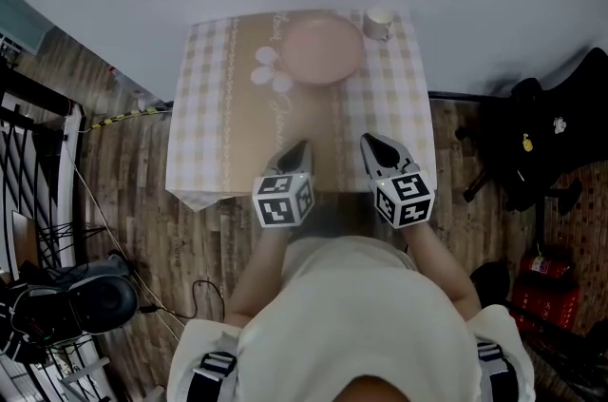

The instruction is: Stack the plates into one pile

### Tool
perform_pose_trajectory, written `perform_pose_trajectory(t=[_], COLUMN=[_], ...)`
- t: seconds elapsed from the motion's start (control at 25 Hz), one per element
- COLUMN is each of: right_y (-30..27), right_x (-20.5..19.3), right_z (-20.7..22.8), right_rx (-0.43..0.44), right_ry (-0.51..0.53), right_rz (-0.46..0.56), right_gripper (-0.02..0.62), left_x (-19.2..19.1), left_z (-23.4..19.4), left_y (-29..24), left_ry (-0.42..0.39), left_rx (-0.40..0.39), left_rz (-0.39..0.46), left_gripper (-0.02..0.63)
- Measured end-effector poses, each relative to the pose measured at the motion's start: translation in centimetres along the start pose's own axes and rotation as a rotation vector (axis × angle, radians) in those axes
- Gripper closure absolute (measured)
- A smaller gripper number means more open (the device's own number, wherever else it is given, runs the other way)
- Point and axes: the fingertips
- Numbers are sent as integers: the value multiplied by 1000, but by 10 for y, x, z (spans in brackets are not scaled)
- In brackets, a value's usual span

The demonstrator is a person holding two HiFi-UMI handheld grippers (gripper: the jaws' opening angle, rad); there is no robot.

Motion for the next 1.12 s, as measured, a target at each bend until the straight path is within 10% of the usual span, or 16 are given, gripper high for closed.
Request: perform_pose_trajectory(t=[1.12], right_y=[126], right_x=[-80], right_z=[-43], right_rx=[-18], right_ry=[-4], right_rz=[65], right_gripper=[594], left_x=[-106], left_z=[79], left_y=[76], left_ry=[-30], left_rx=[-17], left_rz=[33], left_gripper=[591])
Point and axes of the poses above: the fingertips, and each gripper's own axes: y backward along the fingers, z to its right, x out of its top, and after that the axes turned 14 degrees about -z, right-handed
